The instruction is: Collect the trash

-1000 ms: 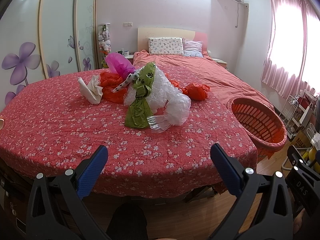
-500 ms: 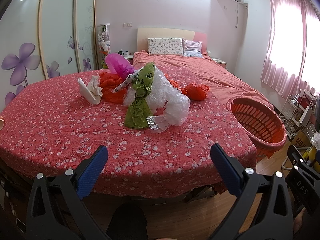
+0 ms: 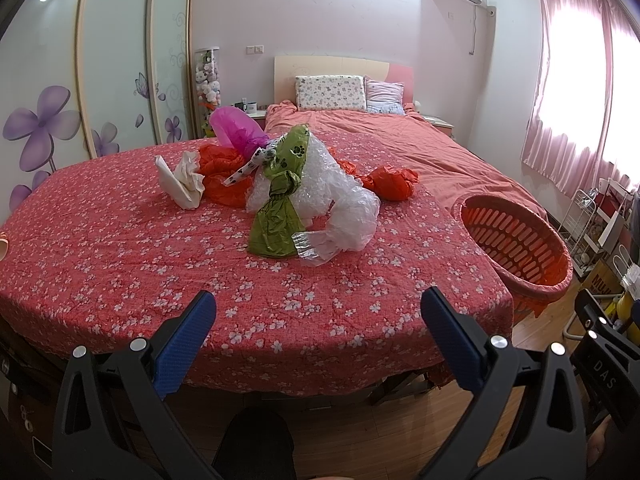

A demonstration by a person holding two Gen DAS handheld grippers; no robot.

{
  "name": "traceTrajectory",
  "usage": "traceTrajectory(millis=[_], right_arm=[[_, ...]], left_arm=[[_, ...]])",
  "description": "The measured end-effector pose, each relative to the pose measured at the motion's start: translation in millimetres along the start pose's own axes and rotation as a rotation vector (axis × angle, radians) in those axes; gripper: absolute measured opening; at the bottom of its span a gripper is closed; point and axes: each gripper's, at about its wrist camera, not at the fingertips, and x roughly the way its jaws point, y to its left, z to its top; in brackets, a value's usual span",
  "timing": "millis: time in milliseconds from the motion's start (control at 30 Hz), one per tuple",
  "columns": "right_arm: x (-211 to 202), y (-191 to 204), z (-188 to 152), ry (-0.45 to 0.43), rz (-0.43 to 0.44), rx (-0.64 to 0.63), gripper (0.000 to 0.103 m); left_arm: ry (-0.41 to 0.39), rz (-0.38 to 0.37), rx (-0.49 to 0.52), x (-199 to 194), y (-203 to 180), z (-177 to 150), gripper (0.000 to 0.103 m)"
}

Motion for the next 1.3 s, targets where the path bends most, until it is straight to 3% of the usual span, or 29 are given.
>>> traceTrajectory(millis=[867,1133,1300], right_arm=[[0.5,0.6,2.6,-0.004,-0.001,0.001,0.099],[6.7,11.4,14.1,-0.005,0.008,-0.004,0.099],[15.3,37.0,24.0,-0.003,0.076,-0.033,0.099]], left_arm=[[0.000,0.002,-0.005,-4.8,-21.9,-5.7,0.101],[0.000,0.019,-0.026,9.6,-4.2,6.5,0.101],[0.008,0.048,-0.069,22.0,22.7,11.3,0.101]])
